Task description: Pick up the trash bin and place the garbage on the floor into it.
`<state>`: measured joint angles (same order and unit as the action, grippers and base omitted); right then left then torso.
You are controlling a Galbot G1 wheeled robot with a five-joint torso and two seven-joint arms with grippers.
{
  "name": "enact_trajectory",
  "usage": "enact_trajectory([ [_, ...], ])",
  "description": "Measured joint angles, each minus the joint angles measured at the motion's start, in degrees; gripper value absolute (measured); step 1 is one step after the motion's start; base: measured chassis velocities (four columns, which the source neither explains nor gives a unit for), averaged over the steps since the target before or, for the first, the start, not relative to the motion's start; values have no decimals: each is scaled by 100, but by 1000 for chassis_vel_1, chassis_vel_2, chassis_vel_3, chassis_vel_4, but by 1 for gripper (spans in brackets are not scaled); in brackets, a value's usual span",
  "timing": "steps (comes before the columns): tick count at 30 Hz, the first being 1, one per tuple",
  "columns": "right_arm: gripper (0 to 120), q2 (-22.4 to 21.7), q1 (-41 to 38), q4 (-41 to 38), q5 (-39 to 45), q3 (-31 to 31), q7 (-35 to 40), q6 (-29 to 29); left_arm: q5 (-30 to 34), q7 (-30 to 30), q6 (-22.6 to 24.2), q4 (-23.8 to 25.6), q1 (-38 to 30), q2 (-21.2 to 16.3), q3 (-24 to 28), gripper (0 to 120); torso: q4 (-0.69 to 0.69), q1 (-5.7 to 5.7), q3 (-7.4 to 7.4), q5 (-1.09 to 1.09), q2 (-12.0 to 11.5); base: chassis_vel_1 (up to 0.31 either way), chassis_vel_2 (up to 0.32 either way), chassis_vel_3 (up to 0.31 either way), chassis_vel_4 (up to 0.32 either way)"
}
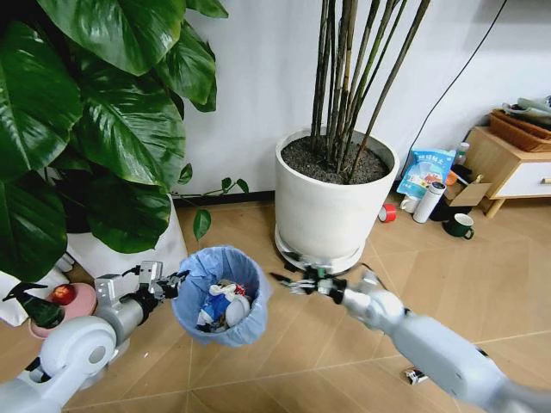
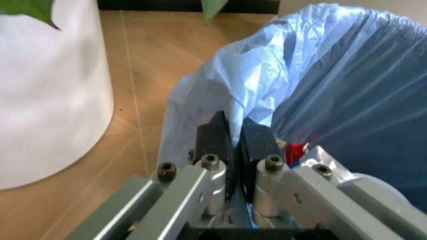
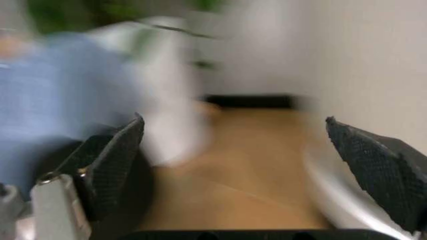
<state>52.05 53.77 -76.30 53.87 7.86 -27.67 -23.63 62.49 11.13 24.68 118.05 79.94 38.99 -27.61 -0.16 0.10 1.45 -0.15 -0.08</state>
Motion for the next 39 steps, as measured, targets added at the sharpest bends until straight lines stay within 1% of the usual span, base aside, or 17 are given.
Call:
enact_trajectory([
  [1, 98, 0, 0, 0, 0, 0, 0, 0, 0, 0, 0, 0, 0, 0, 0, 0, 0, 0, 0, 0, 0, 0, 0, 0, 0],
  [2, 100, 1, 550, -136, -159, -488, 1009, 12, 11, -4, 0, 10, 25, -14, -42, 0, -2, 0, 0, -2, 0, 0, 0, 0, 0],
  [3, 100, 1, 550, -136, -159, -488, 1009, 12, 11, -4, 0, 10, 25, -14, -42, 0, -2, 0, 0, -2, 0, 0, 0, 0, 0],
  [4, 100, 36, 800, -217, -272, -733, 1501, 55, 22, -5, 0, 15, 25, -15, -52, 0, 4, 0, 0, -2, 0, 0, 0, 0, 0],
  [6, 100, 123, 1250, -336, -424, -1182, 2434, 221, 33, -5, 0, 17, 21, -15, -66, 0, 3, -1, 0, -1, 0, 0, 0, 0, 0],
  [7, 100, 152, 1384, -361, -448, -1326, 2694, 285, 34, -5, 0, 16, 21, -18, -69, 0, 3, 0, 0, -1, 0, 0, 0, 0, 0],
  [8, 100, 152, 1384, -361, -448, -1326, 2694, 285, 34, -5, 0, 16, 21, -18, -69, 0, 3, 0, 0, -1, 0, 0, 0, 0, 0],
  [11, 100, 307, 2060, -503, -497, -2014, 3773, 597, 45, -7, 1, 20, 26, -40, -105, 0, 2, -1, 0, -3, 0, 0, 0, 0, 0],
  [12, 100, 307, 2060, -503, -497, -2014, 3773, 597, 45, -7, 1, 20, 26, -40, -105, 0, 2, -1, 0, -3, 0, 0, 0, 0, 0],
  [16, 100, 491, 2796, -756, -363, -2693, 4425, 842, 64, -15, 1, 28, 51, -68, -181, 0, 1, 0, 0, -3, 0, 0, 0, 0, 0],
  [17, 100, 491, 2796, -756, -363, -2693, 4425, 842, 64, -15, 1, 28, 51, -68, -181, 0, 1, 0, 0, -3, 0, 0, 0, 0, 0],
  [19, 100, 572, 3105, -947, -113, -2950, 4637, 927, 65, -16, 1, 30, 55, -71, -206, 0, 3, -1, -1, -2, 0, 0, 0, 0, 0],
  [21, 100, 591, 3173, -996, -36, -3002, 4693, 956, 65, -16, 1, 29, 55, -71, -207, 0, 3, -1, 0, -3, 0, 0, 0, 0, 0],
  [25, 100, 764, 3559, -1300, 618, -3229, 5244, 1294, 49, -20, 1, 20, 55, -42, -203, 0, 2, 0, 0, -2, 0, 0, 0, 0, 0],
  [31, 100, 884, 3711, -1418, 860, -3339, 5496, 1498, 44, -18, 1, 27, 54, -34, -201, 0, 3, 0, 0, -2, 0, 0, 0, 0, 0],
  [35, 100, 954, 3707, -1273, 993, -3385, 5513, 1584, 42, -8, 1, 33, 47, -28, -200, 0, 3, 0, 0, -3, 0, 0, 0, 0, 0],
  [39, 100, 1238, 3528, -857, 1108, -3426, 5424, 1651, 37, 11, 1, 33, 26, 0, -169, 0, 3, 0, 0, -1, 0, 0, 0, 0, 0],
])
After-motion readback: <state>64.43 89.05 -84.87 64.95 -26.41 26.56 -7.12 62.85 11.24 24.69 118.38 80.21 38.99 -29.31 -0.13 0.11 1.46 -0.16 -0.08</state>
